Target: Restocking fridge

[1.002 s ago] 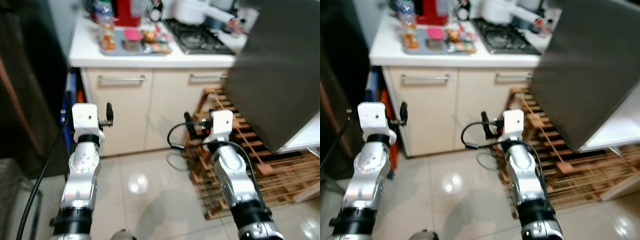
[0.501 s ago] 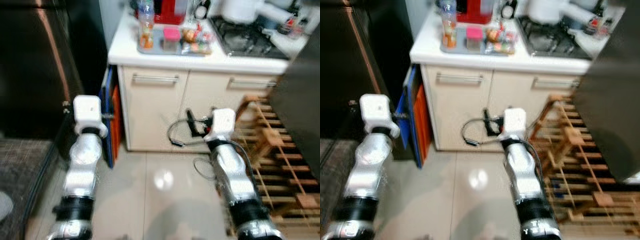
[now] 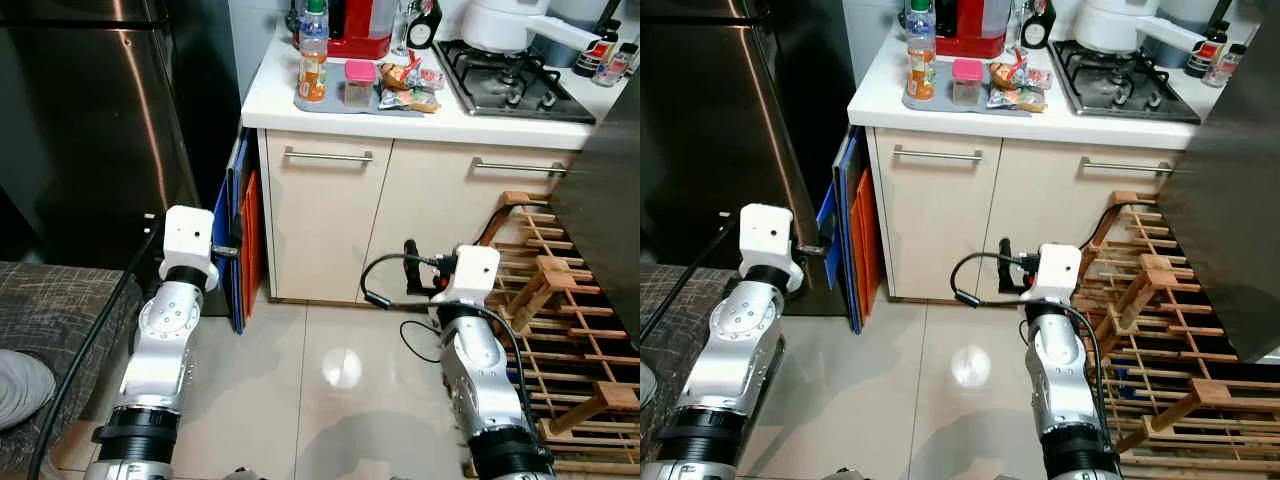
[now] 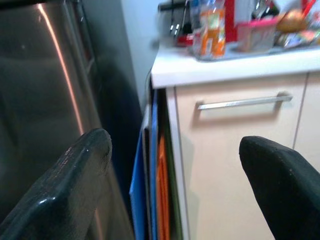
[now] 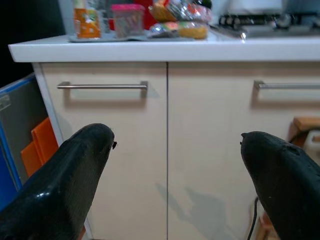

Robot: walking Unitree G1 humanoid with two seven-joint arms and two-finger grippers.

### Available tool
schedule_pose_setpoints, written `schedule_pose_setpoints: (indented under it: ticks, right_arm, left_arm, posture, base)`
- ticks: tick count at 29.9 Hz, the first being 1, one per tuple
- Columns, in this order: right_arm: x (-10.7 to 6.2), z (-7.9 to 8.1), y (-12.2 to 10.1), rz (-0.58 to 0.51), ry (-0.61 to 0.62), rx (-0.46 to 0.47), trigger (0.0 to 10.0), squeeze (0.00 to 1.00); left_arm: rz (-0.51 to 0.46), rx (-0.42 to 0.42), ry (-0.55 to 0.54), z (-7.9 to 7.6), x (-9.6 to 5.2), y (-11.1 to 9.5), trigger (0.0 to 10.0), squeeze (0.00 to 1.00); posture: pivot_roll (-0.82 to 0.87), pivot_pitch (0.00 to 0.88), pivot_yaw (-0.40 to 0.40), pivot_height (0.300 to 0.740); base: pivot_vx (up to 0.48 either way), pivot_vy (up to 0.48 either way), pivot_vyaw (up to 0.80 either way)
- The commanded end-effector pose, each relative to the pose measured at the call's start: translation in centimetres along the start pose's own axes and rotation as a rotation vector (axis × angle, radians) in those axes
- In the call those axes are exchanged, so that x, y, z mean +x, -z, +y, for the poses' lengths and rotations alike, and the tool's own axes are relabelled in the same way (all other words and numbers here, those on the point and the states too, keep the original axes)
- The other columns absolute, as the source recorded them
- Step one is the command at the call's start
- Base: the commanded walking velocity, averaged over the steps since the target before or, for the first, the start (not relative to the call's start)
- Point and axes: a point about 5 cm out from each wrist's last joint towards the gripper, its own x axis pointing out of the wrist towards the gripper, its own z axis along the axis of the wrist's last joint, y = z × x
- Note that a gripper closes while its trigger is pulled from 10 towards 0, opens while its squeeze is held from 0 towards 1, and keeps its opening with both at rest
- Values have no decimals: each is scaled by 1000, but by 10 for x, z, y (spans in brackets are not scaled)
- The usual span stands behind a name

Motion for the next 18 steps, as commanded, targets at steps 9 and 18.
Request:
schedule_pose_setpoints:
  ticks: [9, 18]
  right_arm:
    - [3, -2, -12, -47, 3, -56, 10000, 0]
    - [5, 3, -14, -57, -42, -73, 10000, 0]
  left_arm:
    - [-83, -64, 71, -17, 4, -17, 10000, 0]
    - [-86, -32, 24, -11, 4, -16, 10000, 0]
  posture:
    - [-61, 0, -2, 740]
    - [-58, 0, -13, 740]
  base:
    - [275, 0, -337]
    - [51, 0, 0]
